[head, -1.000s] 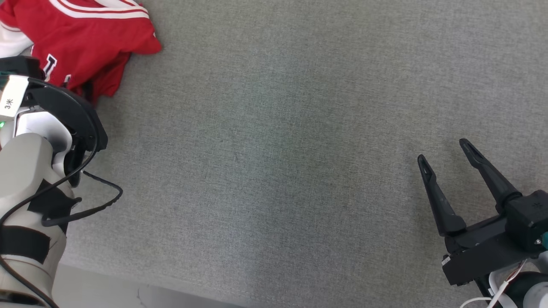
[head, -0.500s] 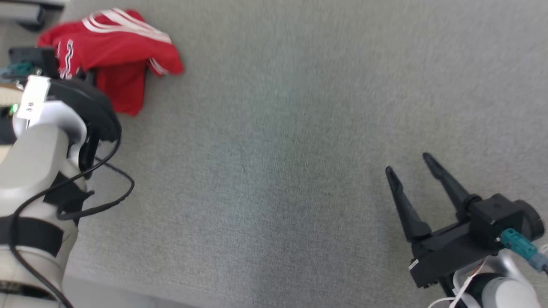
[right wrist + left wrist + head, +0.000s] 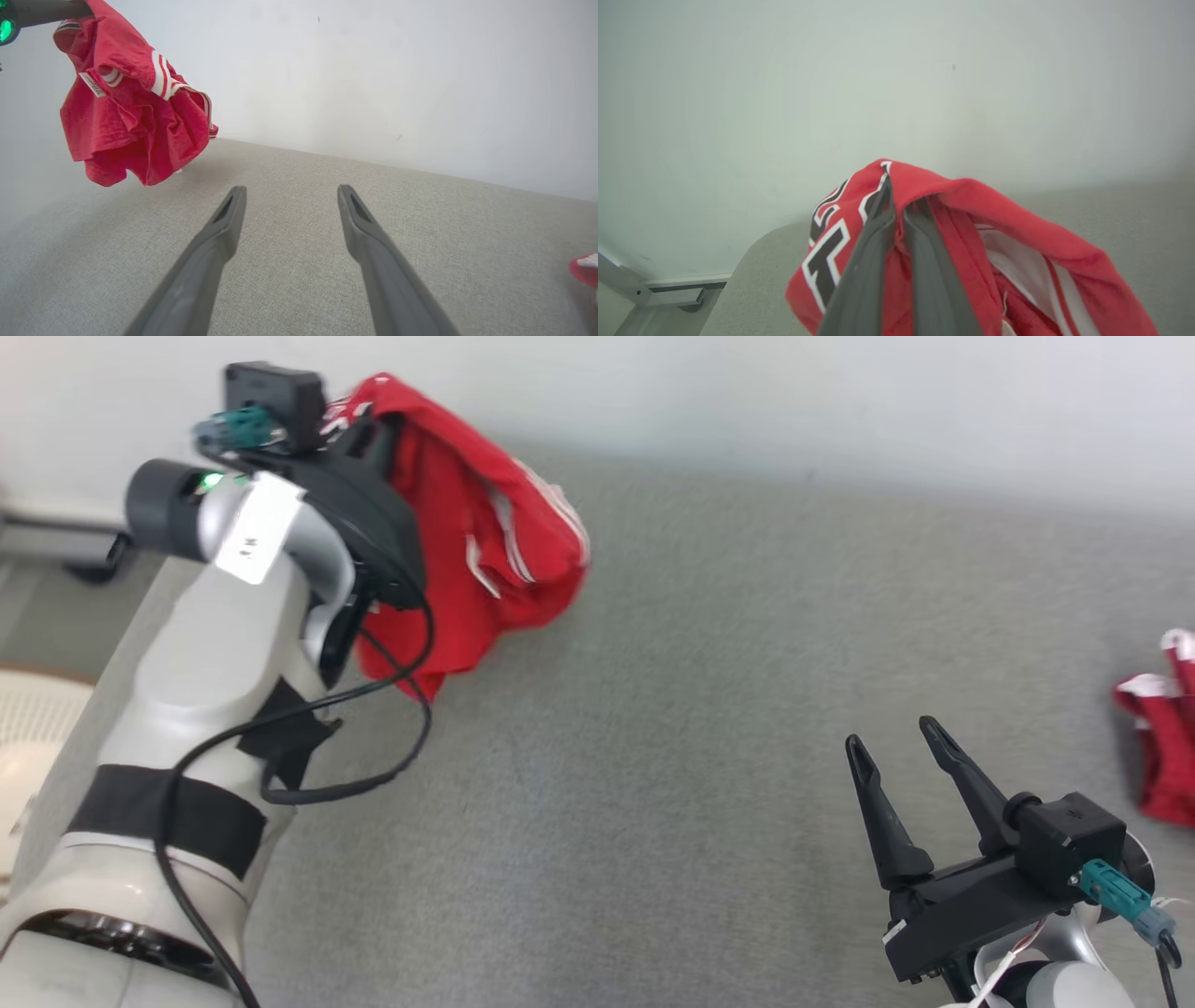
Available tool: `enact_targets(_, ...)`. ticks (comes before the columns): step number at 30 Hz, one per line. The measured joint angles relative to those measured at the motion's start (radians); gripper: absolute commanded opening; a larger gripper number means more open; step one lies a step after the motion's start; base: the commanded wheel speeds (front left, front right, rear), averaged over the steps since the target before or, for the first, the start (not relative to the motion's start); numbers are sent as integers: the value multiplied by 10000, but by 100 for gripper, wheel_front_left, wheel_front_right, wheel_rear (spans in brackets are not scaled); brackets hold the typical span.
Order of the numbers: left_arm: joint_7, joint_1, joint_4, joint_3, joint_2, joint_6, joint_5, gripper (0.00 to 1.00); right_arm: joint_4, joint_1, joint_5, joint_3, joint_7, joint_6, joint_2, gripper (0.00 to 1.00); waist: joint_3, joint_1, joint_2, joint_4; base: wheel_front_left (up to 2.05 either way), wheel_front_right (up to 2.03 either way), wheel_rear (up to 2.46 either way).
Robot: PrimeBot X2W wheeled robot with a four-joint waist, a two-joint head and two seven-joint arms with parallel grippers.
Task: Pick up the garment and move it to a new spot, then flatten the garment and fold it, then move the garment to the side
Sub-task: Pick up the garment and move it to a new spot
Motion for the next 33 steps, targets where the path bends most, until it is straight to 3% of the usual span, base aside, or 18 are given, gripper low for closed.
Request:
enact_targets(7,623,101,-1283,-922,-230,-155,-140,0,472,-87,314,23,-416,0,54,100,-561,0,0,-711,0,0,0)
enact_targets(11,1143,333,-2798,-1820,-224,-171,-754,0,711,-221,550,146,-644,0,61,100,-699,1,0,-1192,0,0,0)
enact_targets(21,1843,493,-5298,-3722,-245,462,-1296,0,1101,-513,792,211,-1055,-2,65,100,-627,2,1,-2257,0,0,0)
enact_targets(27,2008,600,-5358,-4301,-249,709,-1453,0,1304,-731,968,349,-1285,0,69,100,-430,3,2,-2843,0,0,0)
enact_targets(33,2010,1087,-4034,-4571,67,706,-1515,0,1546,-893,1101,441,-1534,0,67,100,-150,4,2,-3419,0,0,0)
